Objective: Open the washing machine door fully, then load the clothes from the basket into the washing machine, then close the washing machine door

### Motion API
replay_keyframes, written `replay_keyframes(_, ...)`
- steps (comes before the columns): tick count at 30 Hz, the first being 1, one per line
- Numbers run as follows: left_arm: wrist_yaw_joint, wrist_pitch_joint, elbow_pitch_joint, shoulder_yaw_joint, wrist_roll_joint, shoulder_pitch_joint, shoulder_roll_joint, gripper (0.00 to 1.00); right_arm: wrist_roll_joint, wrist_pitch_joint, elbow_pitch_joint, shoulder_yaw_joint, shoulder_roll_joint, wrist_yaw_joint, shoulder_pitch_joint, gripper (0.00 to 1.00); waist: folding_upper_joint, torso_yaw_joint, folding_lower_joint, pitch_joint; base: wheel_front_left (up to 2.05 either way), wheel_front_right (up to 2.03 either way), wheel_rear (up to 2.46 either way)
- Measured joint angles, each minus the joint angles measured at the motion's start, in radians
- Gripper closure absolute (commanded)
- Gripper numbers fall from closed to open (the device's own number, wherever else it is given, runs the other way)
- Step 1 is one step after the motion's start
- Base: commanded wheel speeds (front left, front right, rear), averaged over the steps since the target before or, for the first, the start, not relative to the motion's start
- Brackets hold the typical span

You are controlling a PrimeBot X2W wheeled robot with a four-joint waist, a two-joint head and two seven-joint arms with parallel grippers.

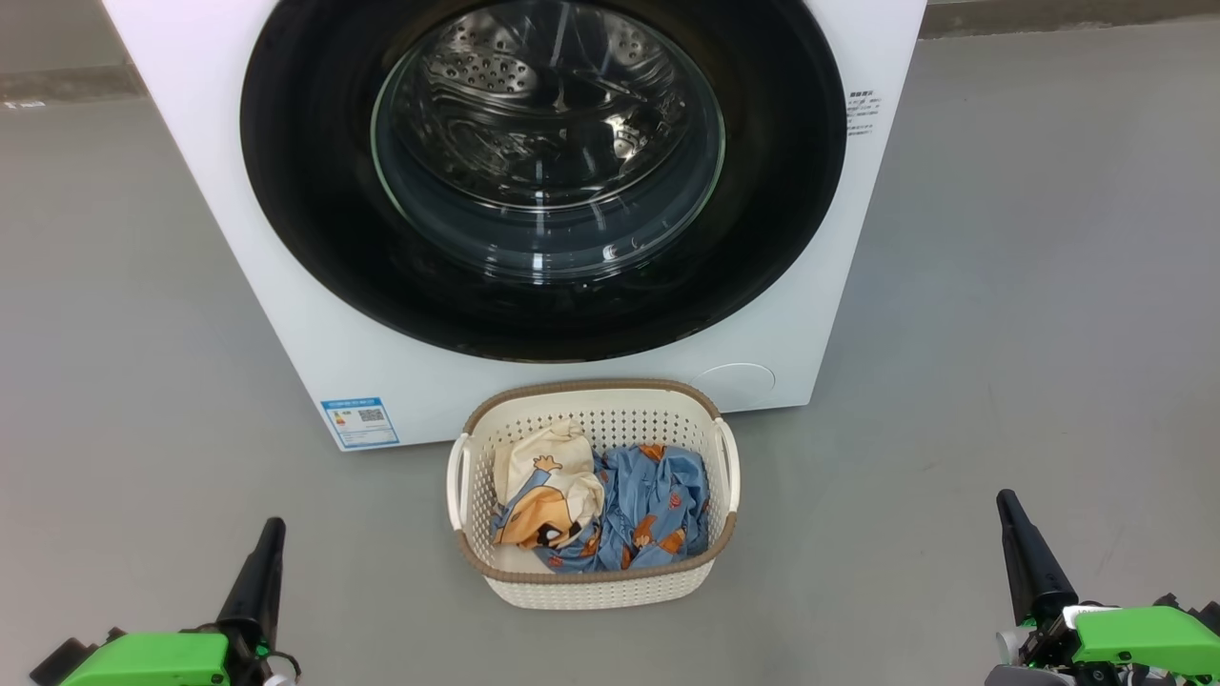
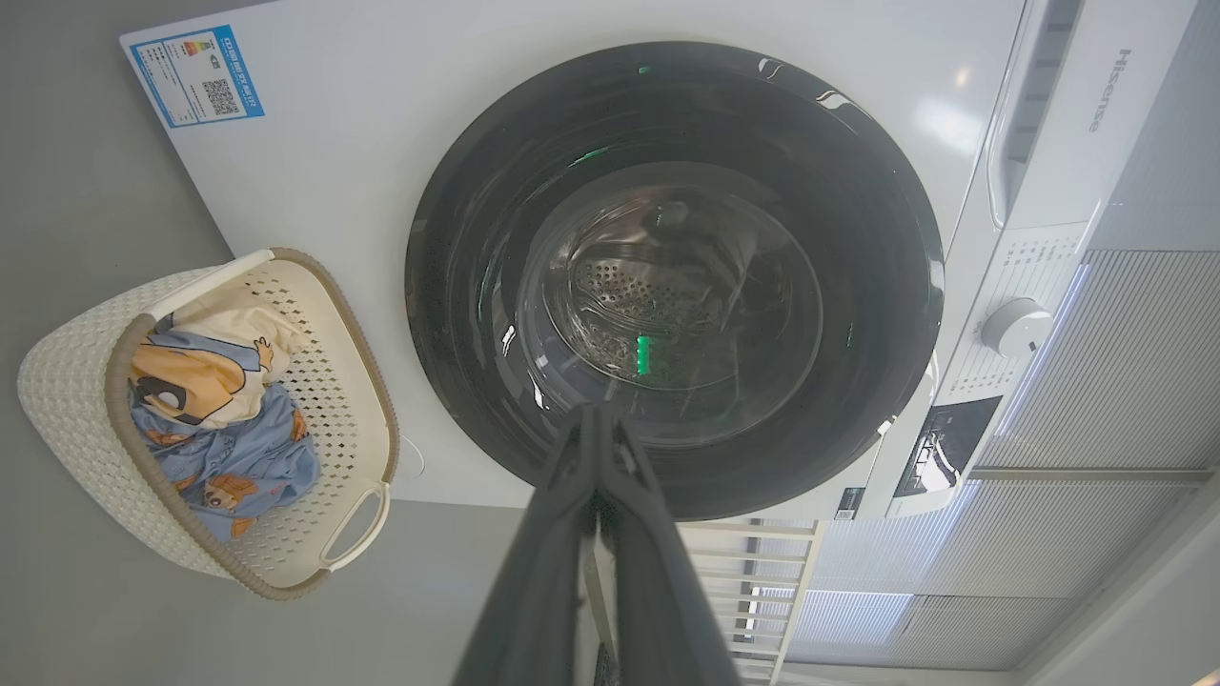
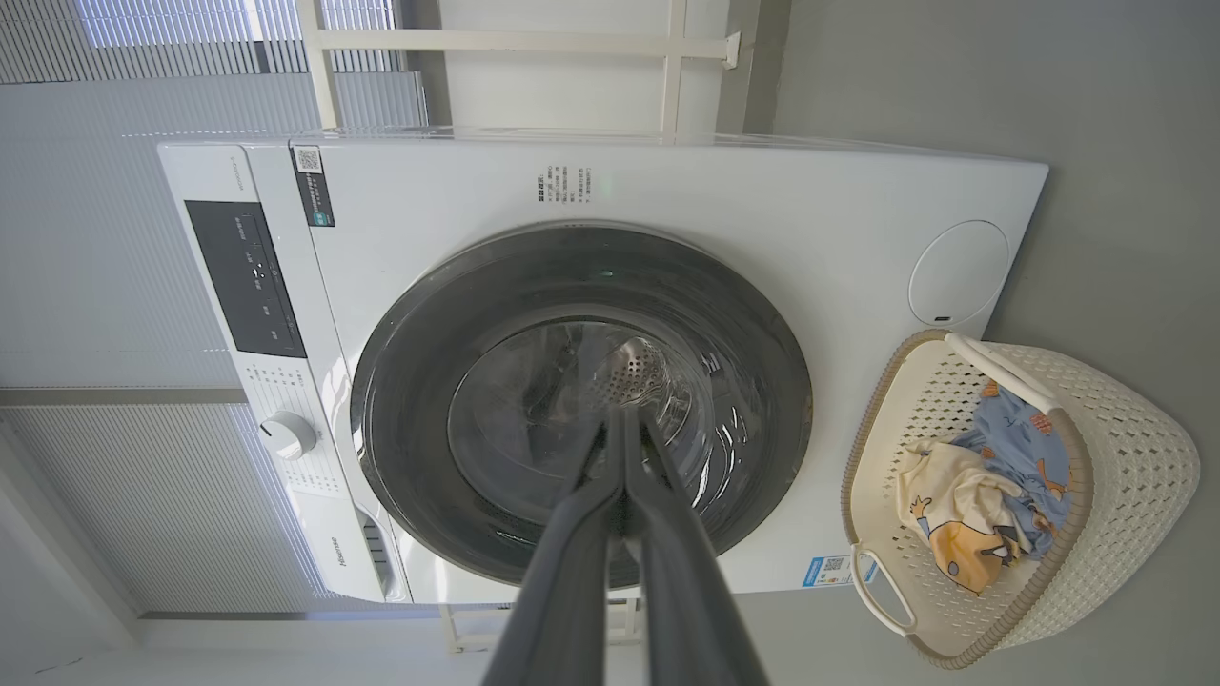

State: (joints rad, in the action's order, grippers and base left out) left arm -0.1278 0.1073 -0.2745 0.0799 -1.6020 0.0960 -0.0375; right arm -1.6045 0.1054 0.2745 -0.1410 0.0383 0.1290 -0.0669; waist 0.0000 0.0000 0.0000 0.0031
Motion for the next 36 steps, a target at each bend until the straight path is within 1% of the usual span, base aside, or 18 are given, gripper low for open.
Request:
replay_keyframes(14,0.0,0.0,-0.002,-0.001,0.0,0.0,0.0,1.0,0.0,0.0,0.002,0.0,-0.001,0.0,0.0,1.0,0.0,0.0,0.0,0.0,0.0,0.0,0.0)
replay_keyframes(15,0.0,0.0,-0.01,-0.002,0.001,-0.001,0.002,0.0,0.0,-0.001,0.009,0.0,-0.002,0.0,0.003,0.0,0.0,0.0,0.0,0.0,0.0,0.0,0.0)
replay_keyframes(20,0.002,-0.001,-0.052,-0.01,0.001,-0.044,0.023,0.0,0.0,-0.002,0.057,0.0,-0.012,0.0,0.039,0.0,0.0,0.0,0.0,0.001,0.0,0.0,0.0)
replay_keyframes(25,0.002,-0.01,-0.051,-0.014,0.005,-0.044,0.022,0.0,0.003,-0.007,0.053,0.004,-0.011,0.0,0.036,0.0,0.0,0.0,0.0006,-0.001,0.0,0.0,0.0)
replay_keyframes(28,0.002,-0.019,-0.049,-0.022,0.01,-0.044,0.021,0.0,0.012,-0.017,0.049,0.01,-0.006,0.0,0.032,0.0,0.0,-0.001,0.0003,0.0,0.0,0.0,0.0)
replay_keyframes(36,0.001,-0.048,-0.042,-0.049,0.043,-0.028,0.009,0.0,0.066,-0.047,0.044,0.04,0.012,0.0,0.018,0.0,0.0,-0.002,0.0002,0.003,0.0,0.0,0.0)
